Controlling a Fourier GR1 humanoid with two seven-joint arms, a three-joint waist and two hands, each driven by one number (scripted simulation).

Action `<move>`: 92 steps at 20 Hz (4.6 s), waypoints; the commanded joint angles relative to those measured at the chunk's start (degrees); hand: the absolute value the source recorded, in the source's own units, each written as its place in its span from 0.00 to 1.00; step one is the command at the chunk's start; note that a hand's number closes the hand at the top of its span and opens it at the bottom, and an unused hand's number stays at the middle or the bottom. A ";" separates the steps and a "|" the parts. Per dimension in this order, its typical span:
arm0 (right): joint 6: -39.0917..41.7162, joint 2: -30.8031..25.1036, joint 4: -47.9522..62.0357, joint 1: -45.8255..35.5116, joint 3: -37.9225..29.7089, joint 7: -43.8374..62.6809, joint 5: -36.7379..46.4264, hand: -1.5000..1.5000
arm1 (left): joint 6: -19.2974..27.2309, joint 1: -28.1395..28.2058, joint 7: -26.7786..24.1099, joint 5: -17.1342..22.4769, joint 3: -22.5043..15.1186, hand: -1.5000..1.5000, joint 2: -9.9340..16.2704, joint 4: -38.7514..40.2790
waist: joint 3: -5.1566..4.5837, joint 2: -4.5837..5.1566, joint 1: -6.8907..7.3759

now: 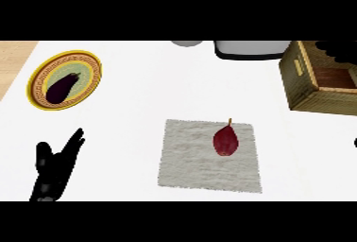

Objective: Pick the pear from the placemat and place it in the basket

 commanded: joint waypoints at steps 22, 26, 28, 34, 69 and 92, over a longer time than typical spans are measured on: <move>-9.87 23.92 1.67 12.52 7.44 -9.25 29.09 0.00 | -1.60 1.18 4.99 -3.94 1.83 0.50 -4.24 -0.68 | -0.43 0.42 0.37; -11.65 28.94 2.40 10.50 8.72 -7.35 31.84 0.00 | -3.76 2.30 5.28 -3.18 3.41 0.50 -3.20 -1.54 | -0.43 0.43 0.62; -10.74 26.81 6.59 13.12 7.08 -14.03 32.69 0.00 | -2.09 1.65 3.25 -5.19 1.65 0.50 -6.35 1.67 | -0.42 0.51 0.41; -11.21 30.49 7.89 11.00 6.23 -13.79 36.72 0.00 | -0.90 1.09 4.43 -7.42 2.21 0.50 -7.73 -0.03 | -0.43 0.43 0.40; -14.23 42.94 27.62 7.76 5.21 -23.88 53.96 0.00 | -7.20 3.56 4.57 -10.72 6.59 0.50 -10.00 -1.66 | -0.43 0.45 0.58; -10.50 40.61 -2.73 10.39 14.57 0.45 75.35 1.00 | -7.57 1.92 5.58 -11.66 9.66 0.50 -10.14 0.39 | -0.52 -0.02 -0.98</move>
